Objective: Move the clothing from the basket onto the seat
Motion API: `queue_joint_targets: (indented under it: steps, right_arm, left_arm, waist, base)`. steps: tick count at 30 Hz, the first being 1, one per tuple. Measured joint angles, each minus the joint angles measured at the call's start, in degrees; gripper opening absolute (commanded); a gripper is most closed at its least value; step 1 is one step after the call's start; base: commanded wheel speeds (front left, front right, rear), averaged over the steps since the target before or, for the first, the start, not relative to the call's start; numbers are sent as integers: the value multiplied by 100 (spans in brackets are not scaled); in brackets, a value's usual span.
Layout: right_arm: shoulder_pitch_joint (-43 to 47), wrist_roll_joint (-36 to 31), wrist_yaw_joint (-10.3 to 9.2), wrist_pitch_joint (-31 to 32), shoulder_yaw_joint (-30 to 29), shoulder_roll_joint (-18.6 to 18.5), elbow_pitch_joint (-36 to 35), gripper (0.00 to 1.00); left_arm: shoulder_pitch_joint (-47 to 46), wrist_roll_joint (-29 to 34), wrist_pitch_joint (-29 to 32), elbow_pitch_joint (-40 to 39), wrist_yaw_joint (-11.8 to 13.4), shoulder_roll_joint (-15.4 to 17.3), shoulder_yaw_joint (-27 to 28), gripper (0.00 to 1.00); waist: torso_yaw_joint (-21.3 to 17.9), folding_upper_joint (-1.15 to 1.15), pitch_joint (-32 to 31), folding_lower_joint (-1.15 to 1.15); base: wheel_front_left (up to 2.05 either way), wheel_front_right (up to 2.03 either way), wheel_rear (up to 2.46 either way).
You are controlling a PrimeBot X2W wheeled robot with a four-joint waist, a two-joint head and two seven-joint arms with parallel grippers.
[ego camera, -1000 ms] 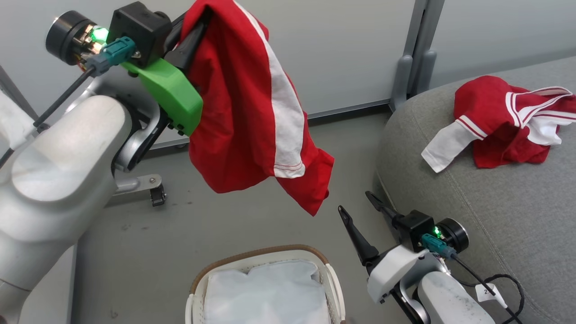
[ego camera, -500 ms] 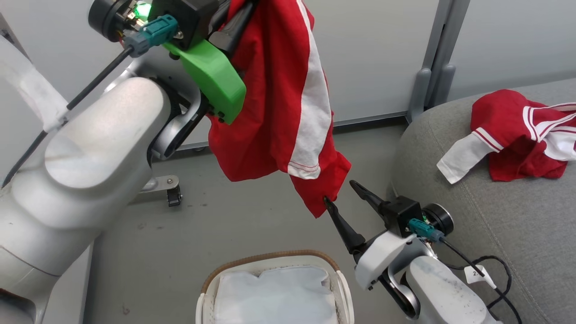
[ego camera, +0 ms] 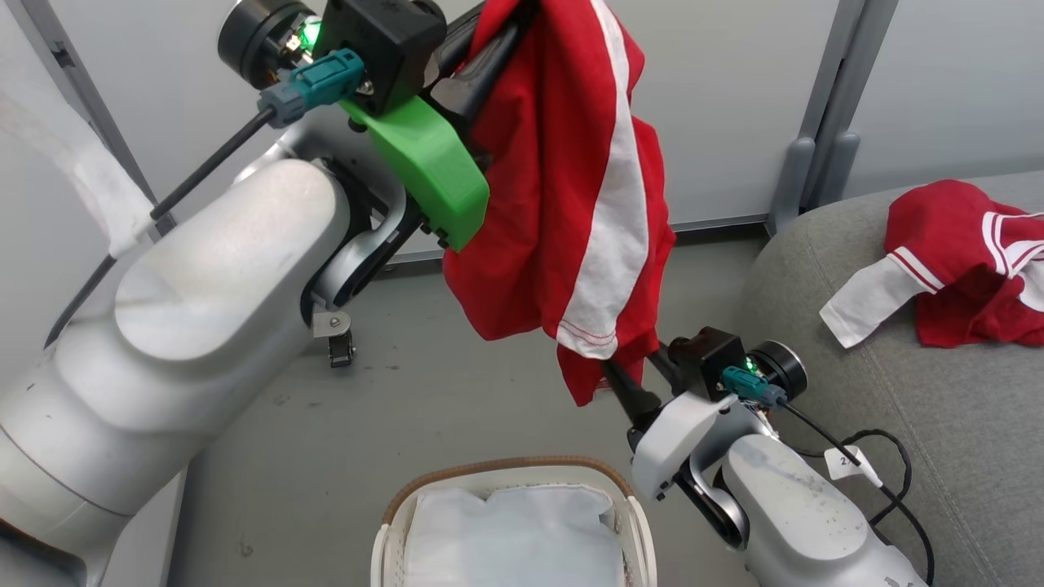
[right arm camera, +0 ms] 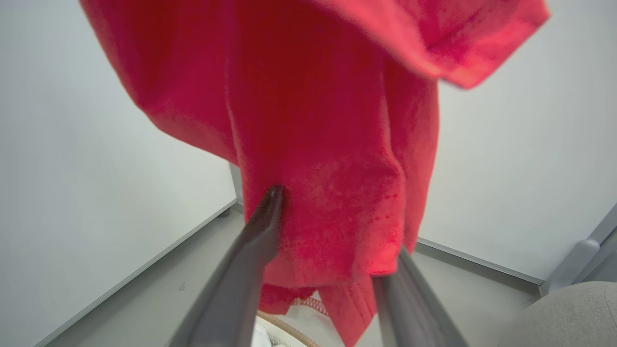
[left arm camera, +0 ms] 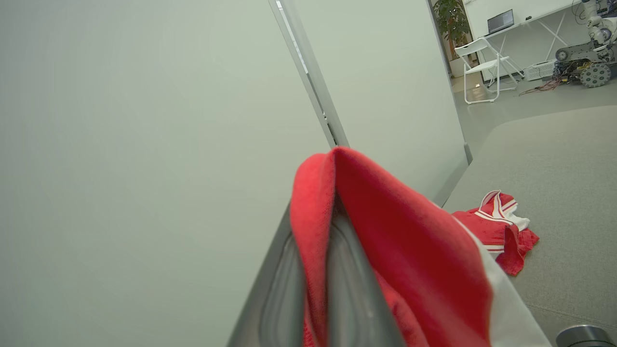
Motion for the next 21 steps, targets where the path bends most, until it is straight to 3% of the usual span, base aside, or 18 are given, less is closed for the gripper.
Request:
queue_joint_targets:
  steps: [11, 12, 13, 14, 15, 21]
  right_arm:
    - [149, -133, 0, 0, -388, 0, -478, 0]
    - [184, -160, 0, 1, -436, 0, -520, 0]
    - [214, -197, 0, 1, -511, 0, -571, 0]
    - [234, -230, 0, 0, -590, 0, -623, 0]
    - [258, -274, 0, 0, -691, 1, -654, 0]
    - [305, -464, 0, 0, -1116, -2, -843, 0]
  left_arm:
    - [1012, -389, -398, 209, 151, 327, 43, 0]
    - [1109, -393, -461, 246, 158, 357, 40, 25]
    - [1248, -411, -546, 287, 191, 369, 38, 38]
    - [1399, -454, -619, 333, 196, 368, 32, 78]
    - [1558, -505, -698, 381, 201, 358, 23, 100]
    - [2341, -699, -1077, 637, 245, 146, 31, 100]
  waist:
    - [-105, 0, 28, 0]
    - [-121, 0, 27, 0]
    - [-140, 0, 25, 0]
    - [-158, 0, 22, 0]
    - [-174, 0, 18, 0]
    - [-235, 0, 25, 0]
  base:
    - [0, 0, 0]
    - [0, 0, 0]
    - [0, 0, 0]
    - [0, 0, 0]
    - [0, 0, 0]
    - [0, 0, 0]
